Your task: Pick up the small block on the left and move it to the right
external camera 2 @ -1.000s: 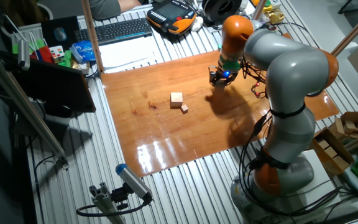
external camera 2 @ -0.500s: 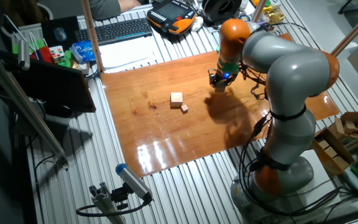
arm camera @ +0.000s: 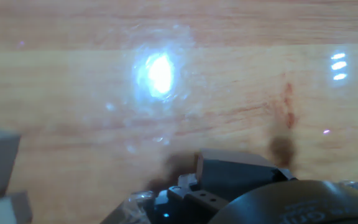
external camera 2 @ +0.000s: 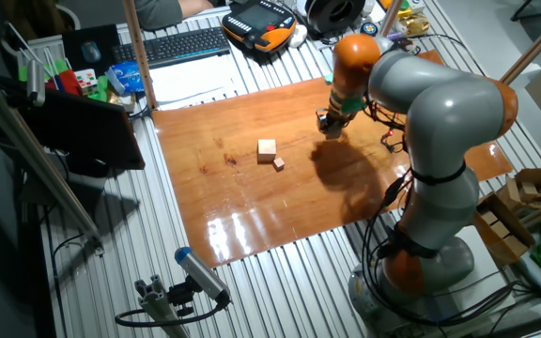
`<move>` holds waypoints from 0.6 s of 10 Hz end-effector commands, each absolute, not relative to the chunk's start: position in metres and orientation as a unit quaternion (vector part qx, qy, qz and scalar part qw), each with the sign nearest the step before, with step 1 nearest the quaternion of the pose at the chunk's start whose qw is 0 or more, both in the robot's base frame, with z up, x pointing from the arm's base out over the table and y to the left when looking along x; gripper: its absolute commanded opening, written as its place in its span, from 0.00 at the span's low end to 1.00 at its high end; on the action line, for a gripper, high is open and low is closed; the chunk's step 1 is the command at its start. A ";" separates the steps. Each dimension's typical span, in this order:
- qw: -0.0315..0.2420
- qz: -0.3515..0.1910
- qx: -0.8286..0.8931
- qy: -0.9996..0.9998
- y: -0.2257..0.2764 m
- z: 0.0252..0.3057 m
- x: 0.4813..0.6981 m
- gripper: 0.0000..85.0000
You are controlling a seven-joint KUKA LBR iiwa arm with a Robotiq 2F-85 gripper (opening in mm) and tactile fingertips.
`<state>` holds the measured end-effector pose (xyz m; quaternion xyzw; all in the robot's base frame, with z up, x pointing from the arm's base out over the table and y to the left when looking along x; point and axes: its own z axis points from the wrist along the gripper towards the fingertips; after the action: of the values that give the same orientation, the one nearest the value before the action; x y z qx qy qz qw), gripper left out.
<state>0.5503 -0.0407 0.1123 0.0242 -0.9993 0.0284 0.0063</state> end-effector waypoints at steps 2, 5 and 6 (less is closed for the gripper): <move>0.007 0.026 0.079 -0.997 -0.040 0.112 0.550 0.01; -0.001 0.019 0.071 -0.997 -0.027 0.109 0.556 0.01; -0.006 0.017 0.069 -0.997 -0.013 0.111 0.563 0.01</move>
<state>0.5648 -0.0149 0.1122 0.0664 -0.9977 0.0146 -0.0032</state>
